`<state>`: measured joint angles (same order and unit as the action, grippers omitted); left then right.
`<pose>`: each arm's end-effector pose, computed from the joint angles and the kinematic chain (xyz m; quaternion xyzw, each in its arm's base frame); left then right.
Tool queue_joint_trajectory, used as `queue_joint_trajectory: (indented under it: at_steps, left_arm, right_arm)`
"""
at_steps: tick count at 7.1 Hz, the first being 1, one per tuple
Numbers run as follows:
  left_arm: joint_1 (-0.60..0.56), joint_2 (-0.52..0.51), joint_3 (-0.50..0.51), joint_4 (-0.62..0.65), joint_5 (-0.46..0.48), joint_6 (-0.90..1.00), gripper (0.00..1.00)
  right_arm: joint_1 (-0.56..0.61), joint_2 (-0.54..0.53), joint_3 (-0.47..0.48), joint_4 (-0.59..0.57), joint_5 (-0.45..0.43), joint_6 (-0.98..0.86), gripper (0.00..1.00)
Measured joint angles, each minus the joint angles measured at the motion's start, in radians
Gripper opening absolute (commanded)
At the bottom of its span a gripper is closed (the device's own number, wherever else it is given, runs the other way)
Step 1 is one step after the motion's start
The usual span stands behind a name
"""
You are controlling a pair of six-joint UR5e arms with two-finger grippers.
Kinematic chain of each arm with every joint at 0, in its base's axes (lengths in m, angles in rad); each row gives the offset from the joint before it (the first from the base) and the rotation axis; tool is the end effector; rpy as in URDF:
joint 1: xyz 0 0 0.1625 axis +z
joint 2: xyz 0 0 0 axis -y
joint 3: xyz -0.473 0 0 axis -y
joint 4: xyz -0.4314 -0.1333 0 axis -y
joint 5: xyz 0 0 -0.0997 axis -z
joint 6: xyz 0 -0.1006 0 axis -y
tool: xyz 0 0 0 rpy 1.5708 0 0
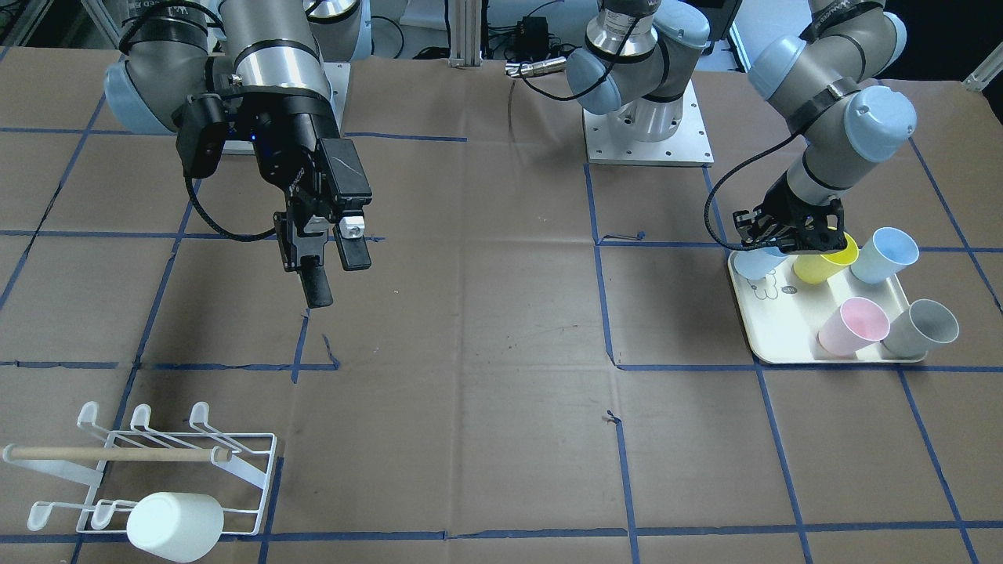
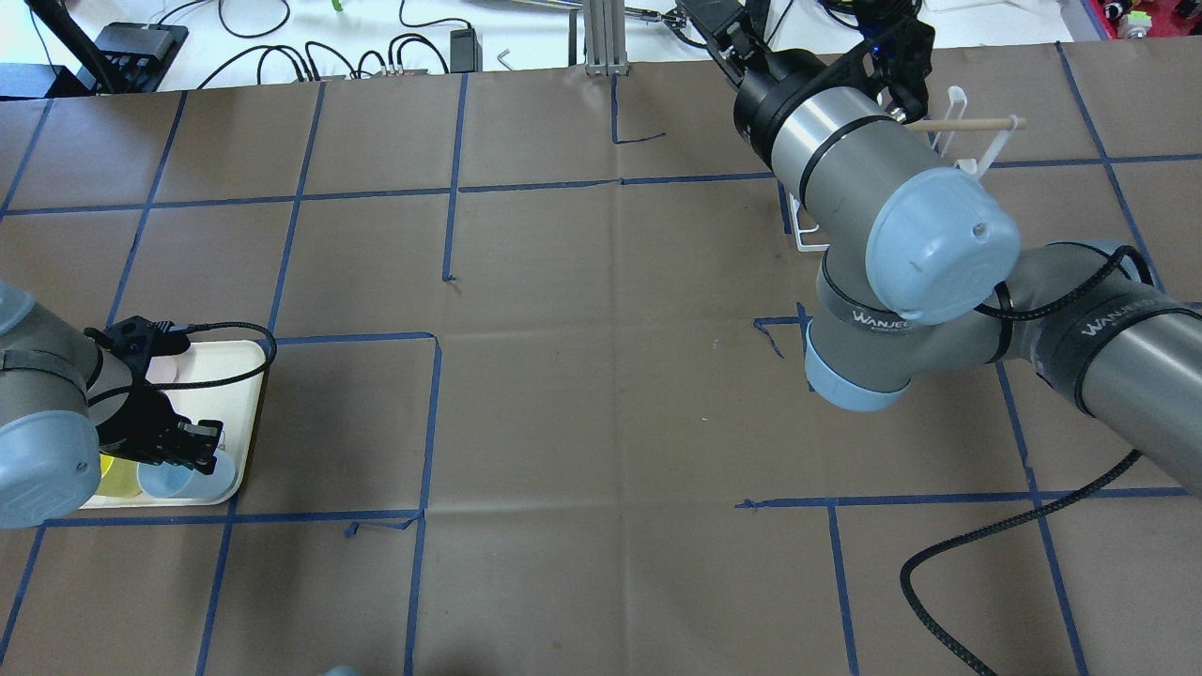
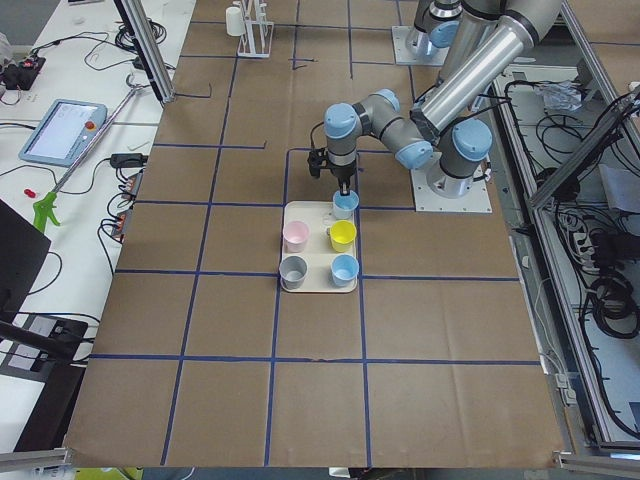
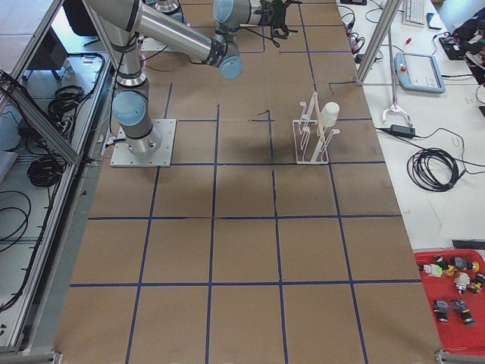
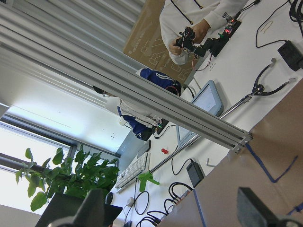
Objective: Transfer IKEA cup to right arm and place on rack
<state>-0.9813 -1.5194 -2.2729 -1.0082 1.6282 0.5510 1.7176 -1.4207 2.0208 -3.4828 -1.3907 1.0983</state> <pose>0.1216 -0.4112 0.2647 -0.0180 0.9985 0.0525 0.0004 0.2298 -0.5199 0.4576 0.3127 0.7267 -0.4519 0.4121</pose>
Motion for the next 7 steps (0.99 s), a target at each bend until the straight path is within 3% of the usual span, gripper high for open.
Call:
queue_joint_trajectory:
  at_steps: [3, 5, 7]
  left_arm:
    - [-0.008, 0.03, 0.129, -0.085, -0.003, 0.004, 0.0]
    - [-0.027, 0.032, 0.323, -0.269, -0.02, 0.01, 0.0]
    - [-0.066, -0.023, 0.523, -0.409, -0.086, 0.019, 0.0]
  right_arm:
    - [0.0, -0.001, 0.034, -0.073, -0.003, 0.229, 1.0]
    - [0.0, 0.002, 0.054, -0.161, -0.005, 0.244, 1.0]
    - [0.001, -0.002, 0.066, -0.175, -0.005, 0.245, 1.0]
